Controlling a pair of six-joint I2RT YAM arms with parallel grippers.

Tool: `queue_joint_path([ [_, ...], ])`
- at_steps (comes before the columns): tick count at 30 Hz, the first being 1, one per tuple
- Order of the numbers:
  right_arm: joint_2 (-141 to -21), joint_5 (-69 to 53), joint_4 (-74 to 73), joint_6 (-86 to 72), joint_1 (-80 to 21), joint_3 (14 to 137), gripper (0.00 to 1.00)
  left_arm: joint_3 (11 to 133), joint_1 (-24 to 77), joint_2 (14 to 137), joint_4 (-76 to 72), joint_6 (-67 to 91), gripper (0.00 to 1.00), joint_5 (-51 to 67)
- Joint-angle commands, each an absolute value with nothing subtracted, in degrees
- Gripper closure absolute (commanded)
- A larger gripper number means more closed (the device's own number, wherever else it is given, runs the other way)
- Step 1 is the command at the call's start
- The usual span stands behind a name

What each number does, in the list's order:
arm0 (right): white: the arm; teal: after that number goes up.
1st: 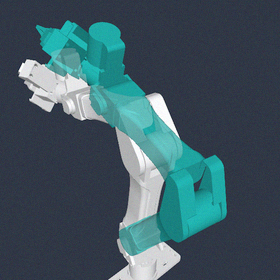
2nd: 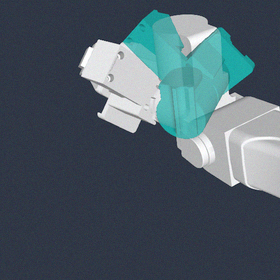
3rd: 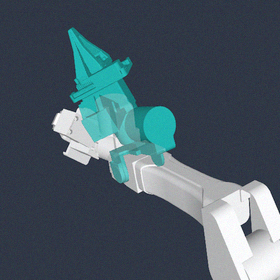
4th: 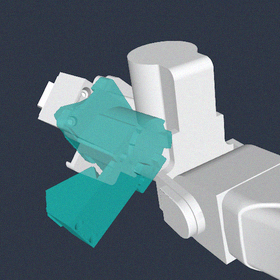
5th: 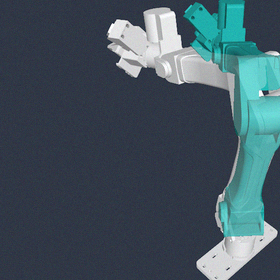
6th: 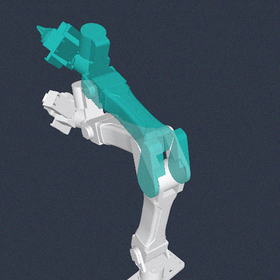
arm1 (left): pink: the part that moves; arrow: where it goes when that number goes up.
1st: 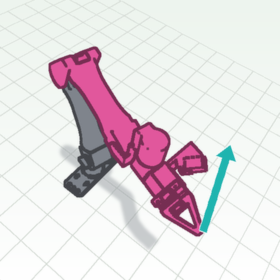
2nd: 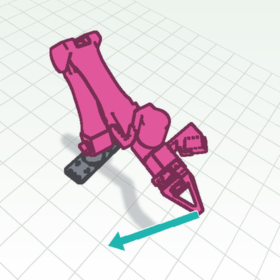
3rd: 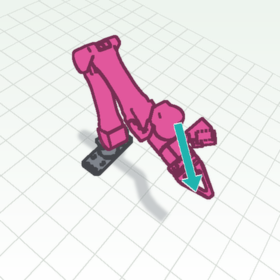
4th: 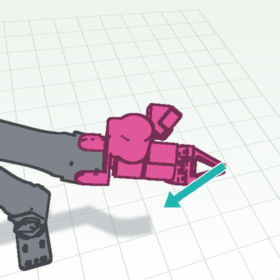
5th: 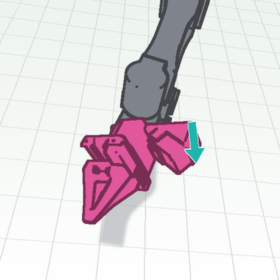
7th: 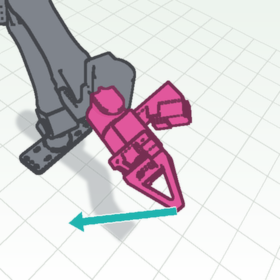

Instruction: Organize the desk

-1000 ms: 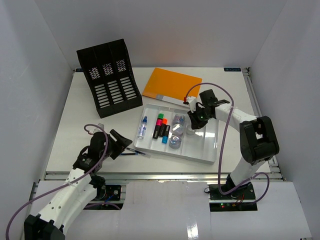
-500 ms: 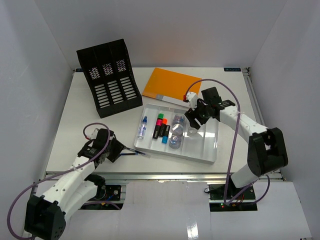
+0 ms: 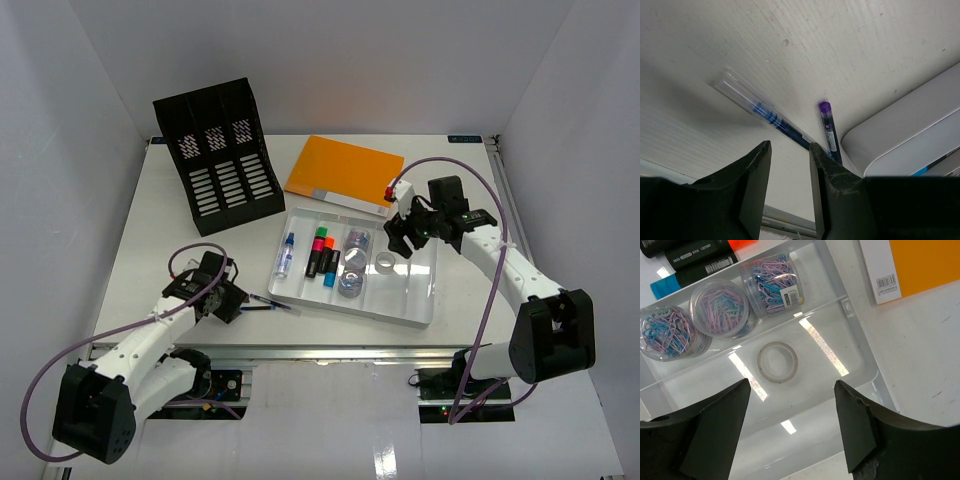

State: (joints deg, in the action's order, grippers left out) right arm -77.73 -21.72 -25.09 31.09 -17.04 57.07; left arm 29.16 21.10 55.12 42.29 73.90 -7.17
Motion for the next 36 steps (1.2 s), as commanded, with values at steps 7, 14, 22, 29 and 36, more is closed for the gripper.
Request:
queue_joint_path([
  [7, -74.89, -25.93, -23.47, 31.33, -15.74, 56.03, 0.25, 35.41, 20.92, 63.56, 45.18, 77.52, 0.41, -7.52],
  [14, -73.61, -26.77, -23.47, 31.29, -14.72, 55.85, 0.25, 35.55, 20.57, 65.85, 45.07, 77.34, 0.44, -6.86],
  [22, -72.66, -27.47, -23.47, 31.29, -14.04, 55.63, 0.25, 35.11, 19.17, 67.45, 45.39, 76.15, 0.51, -6.74],
  [29, -72.11, -27.91, -23.47, 31.2, -13.43, 55.55, 0.25, 37.26, 17.42, 72.45, 45.67, 73.48, 0.52, -6.36],
  [36, -71.75, -28.28, -23.47, 31.29, -13.11, 55.48, 0.25, 38.88, 17.16, 75.86, 47.24, 71.54, 0.55, -5.89],
])
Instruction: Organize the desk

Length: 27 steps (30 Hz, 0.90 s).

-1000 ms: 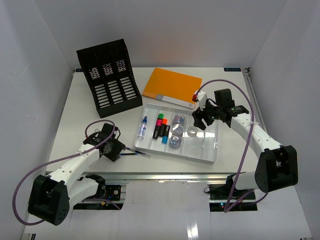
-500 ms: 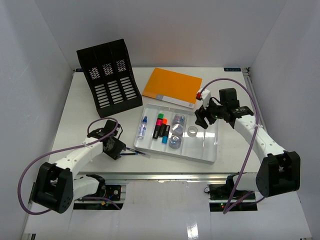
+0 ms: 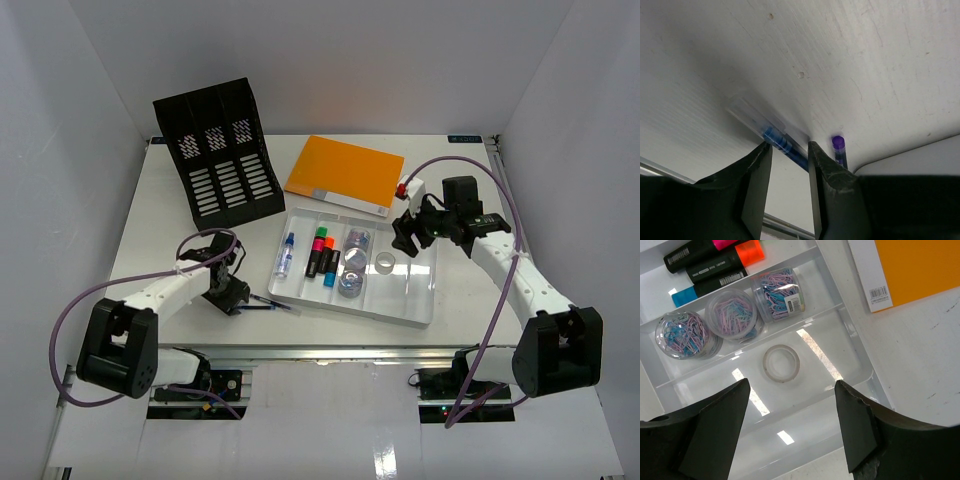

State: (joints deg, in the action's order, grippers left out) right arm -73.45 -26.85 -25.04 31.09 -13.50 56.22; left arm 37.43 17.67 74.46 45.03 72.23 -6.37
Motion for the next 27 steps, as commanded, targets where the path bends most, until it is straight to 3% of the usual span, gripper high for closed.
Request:
queue_joint_path([
  [1, -71.68, -28.3, -23.5, 31.29, -13.1, 55.49, 0.25, 39.0, 17.14, 76.49, 47.77, 71.09, 0.56, -5.73],
  [27, -69.96, -30.13, -23.55, 31.2, -12.12, 55.27, 0.25, 45.54, 17.14, 74.72, 55.96, 65.2, 0.75, -14.92],
])
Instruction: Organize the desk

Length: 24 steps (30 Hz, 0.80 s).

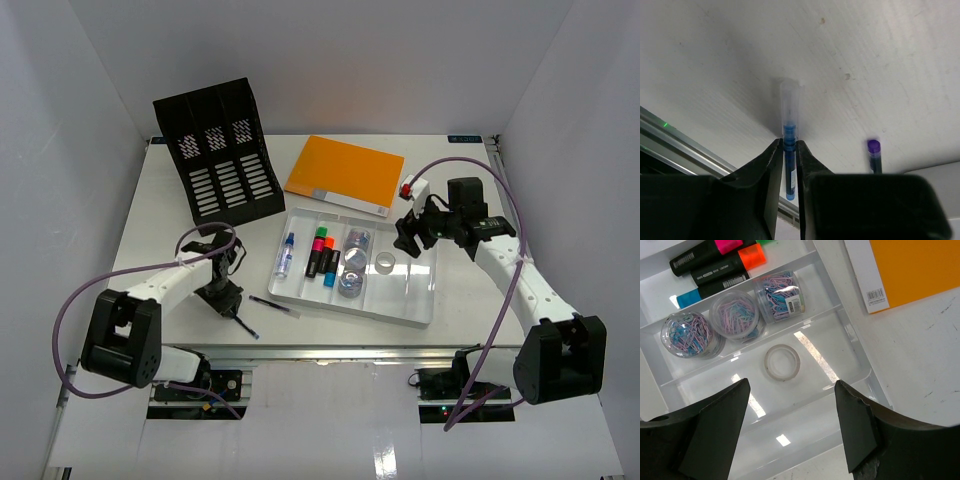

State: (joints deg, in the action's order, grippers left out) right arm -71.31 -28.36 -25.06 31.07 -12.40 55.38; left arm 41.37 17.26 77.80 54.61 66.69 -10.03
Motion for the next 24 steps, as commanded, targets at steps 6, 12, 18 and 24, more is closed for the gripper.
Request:
queue_joint_path([
  [6, -69.61, -32.83, -23.7, 31.67, -12.04, 54.79, 0.25, 46.79, 17.14, 68.89, 53.65, 61.8, 0.82, -16.17],
  [12, -69.73, -36.83, -24.42, 32.48, -12.05, 54.69, 0.25, 45.28, 17.14, 61.19, 45.44, 55.1, 0.91, -11.58],
  [18, -70.9, -42.0, -26.05, 33.22, -13.44, 55.6, 0.24, 45.09, 17.14, 56.69, 36.25, 48.21, 0.98, -1.43],
  [24, -76.89, -47.17, -28.37, 30.34, -20.16, 60.29, 0.24, 45.44, 17.14, 58.7, 25.0, 47.26, 1.0, 17.64],
])
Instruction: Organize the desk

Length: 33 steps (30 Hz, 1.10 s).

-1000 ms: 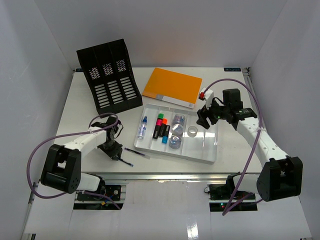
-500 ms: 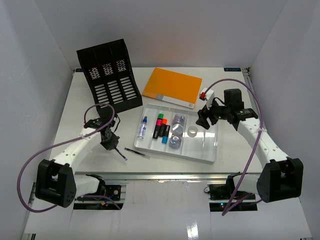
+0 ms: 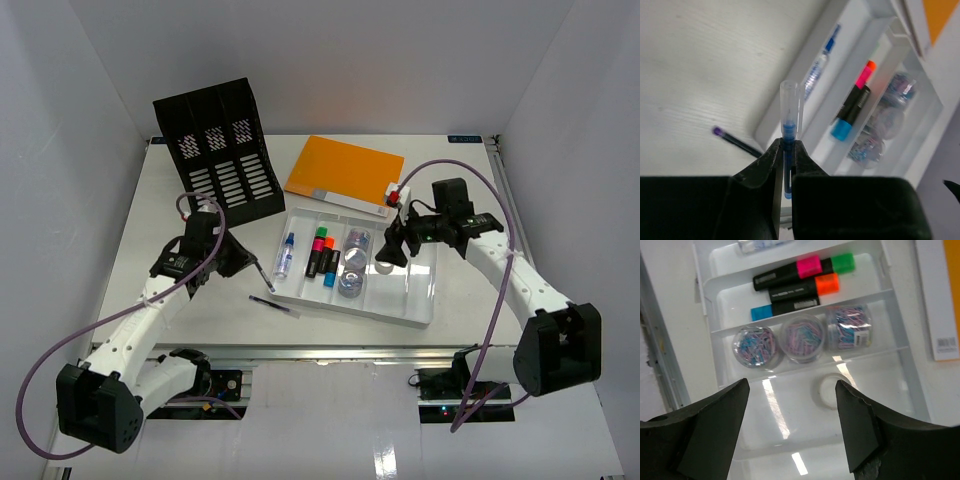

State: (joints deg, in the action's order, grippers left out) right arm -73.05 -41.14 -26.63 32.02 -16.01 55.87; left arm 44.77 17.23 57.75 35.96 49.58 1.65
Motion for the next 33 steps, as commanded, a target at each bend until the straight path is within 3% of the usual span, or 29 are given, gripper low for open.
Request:
queue_joint_path([
  [1, -77.9, -48.53, -28.69, 29.13, -21.02, 61.48, 0.24, 45.54, 17.14, 59.41, 22.94, 48.1, 1.0, 20.22],
  [6, -85.36, -55.63, -28.54, 21.58, -24.17, 67.82, 0.23, 45.88, 17.78, 62.01, 14.32, 51.35, 1.0, 27.48],
  [10, -88.99, -63.47, -23.42, 14.94, -24.26, 71.26, 0.1, 45.8, 18.85, 64.24, 7.34, 54.12, 1.0, 30.07],
  [15, -94.66, -69.17, -11.89, -0.34, -24.36, 72.31, 0.1, 45.98, 22.45, 70.02, -3.38, 58.19, 1.0, 30.76],
  [28, -101.9, -72.99, -10.46, -3.4, -24.68, 75.11, 0.09, 50.55, 28.06, 81.22, -15.24, 61.16, 1.0, 29.64],
  [31, -102.53, -73.48, -10.17, -3.73, -24.98, 75.22, 0.02, 51.06, 28.59, 82.97, -16.81, 61.49, 1.0, 29.51],
  [33, -103.04, -73.68, -9.58, -4.48, -25.18, 74.99, 0.07, 51.1, 28.91, 83.95, -17.98, 61.99, 1.0, 29.28],
])
